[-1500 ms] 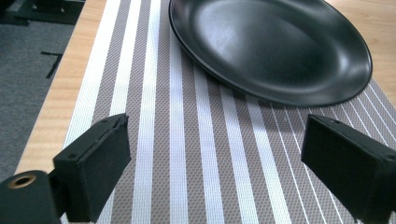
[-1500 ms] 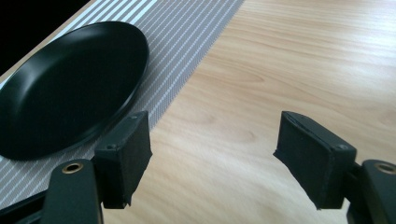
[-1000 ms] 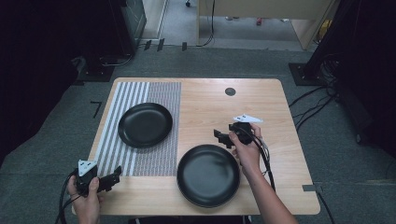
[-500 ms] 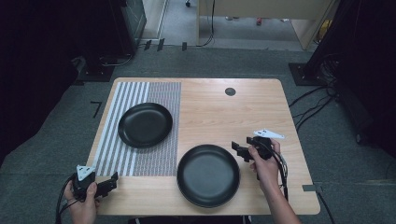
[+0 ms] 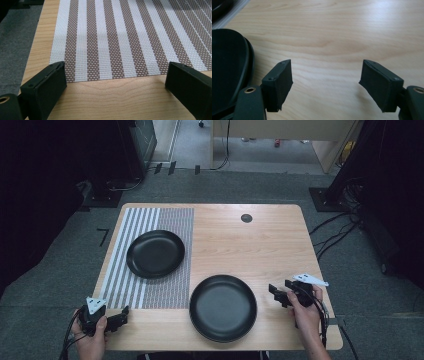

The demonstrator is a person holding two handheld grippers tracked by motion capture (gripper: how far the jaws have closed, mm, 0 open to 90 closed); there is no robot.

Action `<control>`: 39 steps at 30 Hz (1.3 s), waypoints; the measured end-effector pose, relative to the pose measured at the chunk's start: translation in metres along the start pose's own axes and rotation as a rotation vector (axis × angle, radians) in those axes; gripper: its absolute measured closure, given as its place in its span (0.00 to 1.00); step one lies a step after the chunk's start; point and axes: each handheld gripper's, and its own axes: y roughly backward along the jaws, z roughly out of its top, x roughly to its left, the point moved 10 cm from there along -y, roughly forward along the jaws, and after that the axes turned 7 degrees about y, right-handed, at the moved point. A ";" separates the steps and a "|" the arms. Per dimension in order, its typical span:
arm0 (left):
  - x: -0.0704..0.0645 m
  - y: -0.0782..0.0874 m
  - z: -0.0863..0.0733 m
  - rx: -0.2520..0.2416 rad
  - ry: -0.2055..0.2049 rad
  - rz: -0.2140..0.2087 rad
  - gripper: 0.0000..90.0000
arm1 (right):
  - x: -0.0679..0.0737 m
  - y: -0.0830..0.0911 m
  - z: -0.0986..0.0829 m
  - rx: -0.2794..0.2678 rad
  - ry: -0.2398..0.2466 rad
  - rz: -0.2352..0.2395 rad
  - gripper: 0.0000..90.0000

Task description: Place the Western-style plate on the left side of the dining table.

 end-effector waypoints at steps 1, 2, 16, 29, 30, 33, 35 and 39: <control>0.000 0.000 0.000 -0.001 0.000 0.000 0.03 | -0.004 0.003 -0.004 0.002 -0.008 -0.008 0.28; 0.000 0.000 0.000 -0.003 0.000 -0.001 0.03 | -0.007 0.005 -0.007 0.003 -0.010 -0.014 0.28; 0.000 0.000 -0.001 -0.015 -0.004 -0.006 0.02 | -0.053 0.042 -0.044 0.021 -0.016 -0.140 0.26; 0.000 0.000 -0.001 -0.015 -0.007 -0.010 0.02 | -0.060 0.051 -0.061 0.034 0.051 -0.229 0.25; 0.000 0.000 -0.001 -0.015 -0.007 -0.010 0.02 | -0.060 0.050 -0.061 0.034 0.054 -0.230 0.25; 0.000 0.000 -0.001 -0.016 -0.007 -0.010 0.02 | -0.059 0.050 -0.061 0.042 0.067 -0.237 0.24; 0.000 0.000 -0.001 -0.016 -0.007 -0.010 0.02 | -0.059 0.049 -0.062 0.051 0.084 -0.247 0.23; 0.000 0.000 -0.001 -0.015 -0.008 -0.010 0.02 | -0.059 0.049 -0.062 0.051 0.083 -0.247 0.23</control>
